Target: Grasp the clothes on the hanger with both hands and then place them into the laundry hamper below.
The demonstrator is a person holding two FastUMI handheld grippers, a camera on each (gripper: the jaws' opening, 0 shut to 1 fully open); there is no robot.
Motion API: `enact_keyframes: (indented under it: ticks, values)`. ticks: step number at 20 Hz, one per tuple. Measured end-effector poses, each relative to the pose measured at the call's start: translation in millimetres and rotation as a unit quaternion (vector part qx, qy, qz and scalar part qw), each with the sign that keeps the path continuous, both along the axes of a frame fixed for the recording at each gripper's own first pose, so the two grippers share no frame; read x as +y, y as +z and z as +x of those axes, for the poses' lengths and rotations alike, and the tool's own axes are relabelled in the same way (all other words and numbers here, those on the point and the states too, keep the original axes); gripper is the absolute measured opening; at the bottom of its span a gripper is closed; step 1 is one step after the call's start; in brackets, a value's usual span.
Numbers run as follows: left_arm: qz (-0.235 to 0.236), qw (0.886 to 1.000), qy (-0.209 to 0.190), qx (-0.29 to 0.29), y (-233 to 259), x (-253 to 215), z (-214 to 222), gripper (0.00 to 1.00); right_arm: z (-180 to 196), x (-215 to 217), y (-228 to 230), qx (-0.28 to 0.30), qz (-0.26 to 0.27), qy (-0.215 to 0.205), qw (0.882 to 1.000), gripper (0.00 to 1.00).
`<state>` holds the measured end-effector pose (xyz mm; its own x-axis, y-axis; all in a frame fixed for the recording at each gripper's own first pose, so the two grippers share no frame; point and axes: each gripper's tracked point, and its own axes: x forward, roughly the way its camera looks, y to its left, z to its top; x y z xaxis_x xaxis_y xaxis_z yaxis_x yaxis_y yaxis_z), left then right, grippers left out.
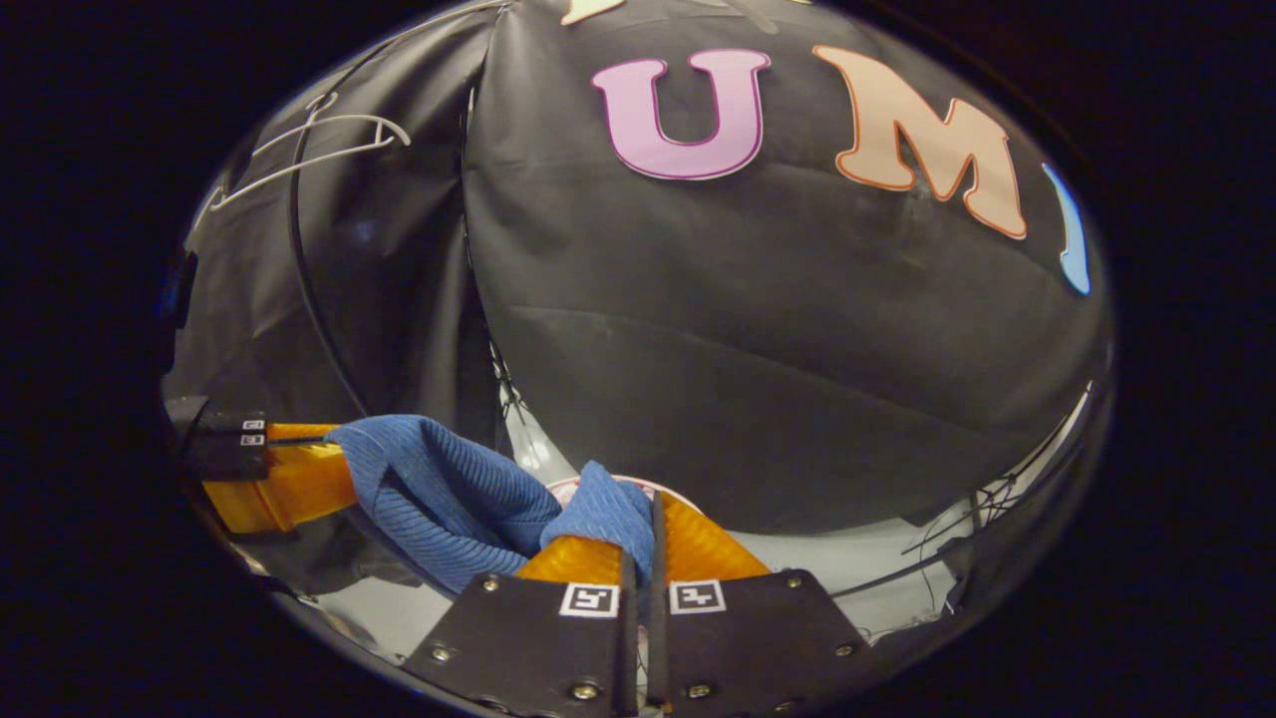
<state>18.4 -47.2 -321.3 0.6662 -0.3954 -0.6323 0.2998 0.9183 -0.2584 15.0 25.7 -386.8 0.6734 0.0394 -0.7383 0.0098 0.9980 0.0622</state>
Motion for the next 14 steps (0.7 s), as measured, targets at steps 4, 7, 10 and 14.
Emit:
enact_keyframes:
  ticks: [4,7,10,14]
  values:
    - [0.015,0.999,0.002,0.032,-25,4,-18,0.05,-11,0,-15,0.021,-0.002,0.002,1.000,0.05]
    - [0.014,0.998,0.004,0.054,-36,4,-26,0.08,-22,1,-24,0.037,-0.001,0.005,0.999,0.01]
    - [0.015,0.997,0.006,0.075,-45,4,-38,0.08,-30,2,-33,0.052,-0.001,0.007,0.999,0.05]
    - [0.019,0.995,0.008,0.095,-58,7,-49,0.08,-43,4,-46,0.079,0.002,0.012,0.997,0.05]
